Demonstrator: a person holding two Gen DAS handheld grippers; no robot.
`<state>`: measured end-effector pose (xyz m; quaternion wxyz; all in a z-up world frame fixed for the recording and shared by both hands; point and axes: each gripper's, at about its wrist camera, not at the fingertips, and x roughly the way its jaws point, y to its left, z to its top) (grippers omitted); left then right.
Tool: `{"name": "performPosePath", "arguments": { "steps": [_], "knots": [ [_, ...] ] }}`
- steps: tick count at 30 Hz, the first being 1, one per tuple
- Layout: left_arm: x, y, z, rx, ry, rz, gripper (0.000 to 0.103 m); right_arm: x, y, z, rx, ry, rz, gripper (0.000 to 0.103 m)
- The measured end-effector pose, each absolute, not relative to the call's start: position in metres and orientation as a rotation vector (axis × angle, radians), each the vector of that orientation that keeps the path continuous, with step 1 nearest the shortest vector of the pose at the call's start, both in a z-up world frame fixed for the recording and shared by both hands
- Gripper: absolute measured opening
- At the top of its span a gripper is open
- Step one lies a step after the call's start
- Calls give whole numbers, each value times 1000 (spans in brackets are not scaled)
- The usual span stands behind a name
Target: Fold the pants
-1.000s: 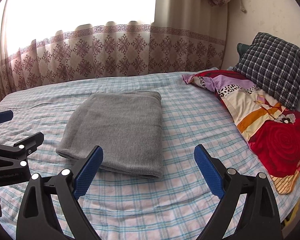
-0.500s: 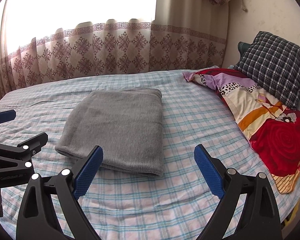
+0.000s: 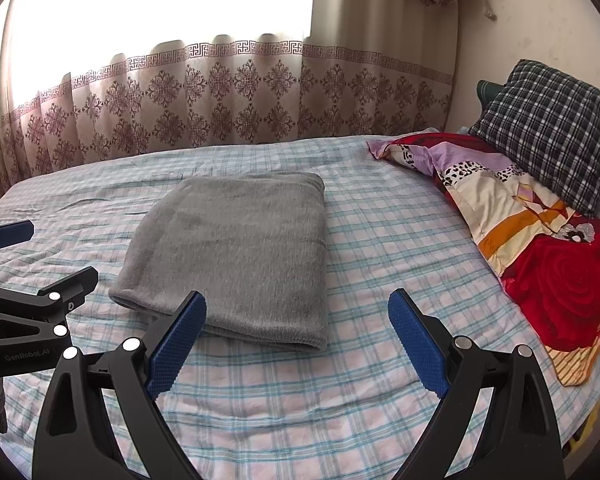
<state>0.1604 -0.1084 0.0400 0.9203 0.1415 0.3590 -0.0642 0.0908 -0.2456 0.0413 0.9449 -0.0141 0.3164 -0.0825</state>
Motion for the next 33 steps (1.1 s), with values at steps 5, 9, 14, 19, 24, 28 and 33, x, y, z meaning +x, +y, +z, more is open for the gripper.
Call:
{"name": "performPosePath", "arguments": {
  "steps": [5,9,14,19,24,28,33],
  "knots": [
    [161,-108,37,292,741,-135,100,91,-245,41,-29,644,-168,92],
    [161,-108,36,291,742,-136,100,91,-245,41,-31,647,-169,92],
    [161,-109,33,293,746,-142,100,93,-246,40,-39,657,-178,92],
    [162,-109,30,291,755,-148,100,94,-247,39,-46,669,-195,92],
    [163,-108,29,292,756,-157,100,96,-248,38,-52,683,-206,92],
    [163,-107,29,290,755,-161,100,98,-249,36,-54,692,-209,92],
    [168,-102,25,271,788,-153,100,100,-252,32,-43,711,-209,92]
  ]
}}
